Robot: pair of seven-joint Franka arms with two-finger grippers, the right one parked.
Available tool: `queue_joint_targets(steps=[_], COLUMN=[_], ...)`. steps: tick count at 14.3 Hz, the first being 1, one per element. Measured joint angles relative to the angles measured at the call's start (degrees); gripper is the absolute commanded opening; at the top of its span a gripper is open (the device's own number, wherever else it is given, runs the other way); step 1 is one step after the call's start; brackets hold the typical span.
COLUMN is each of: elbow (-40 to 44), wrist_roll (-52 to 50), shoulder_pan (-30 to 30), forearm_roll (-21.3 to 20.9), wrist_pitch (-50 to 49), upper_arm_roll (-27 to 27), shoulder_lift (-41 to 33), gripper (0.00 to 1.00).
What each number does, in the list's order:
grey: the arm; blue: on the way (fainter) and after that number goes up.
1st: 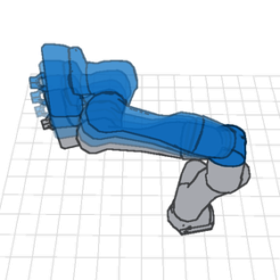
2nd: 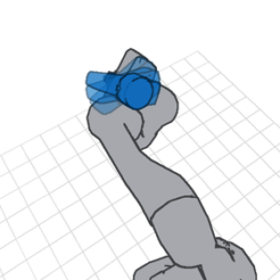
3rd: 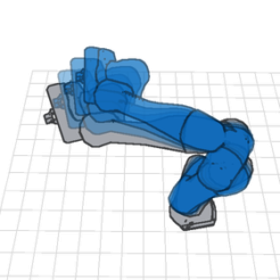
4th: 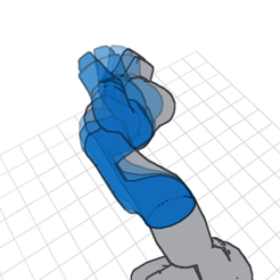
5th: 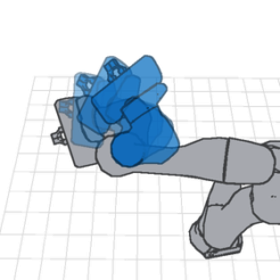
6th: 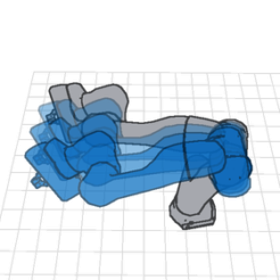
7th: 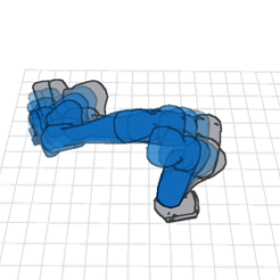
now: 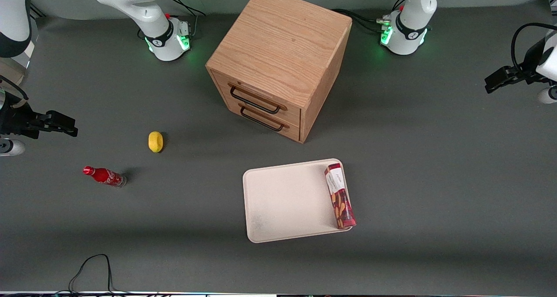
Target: Place red cookie box on tray
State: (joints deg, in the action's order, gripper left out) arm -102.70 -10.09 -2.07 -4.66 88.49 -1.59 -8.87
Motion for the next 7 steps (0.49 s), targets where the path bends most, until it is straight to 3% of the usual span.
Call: queue_joint_targets(steps=[7], elbow=[0.1], wrist_roll=[4.6], shoulder_pan=[5.0], forearm_roll=[1.5], wrist_pitch=[-0.1], upper_arm_roll=[5.3], shoulder_lift=[0.0], gripper=[1.00])
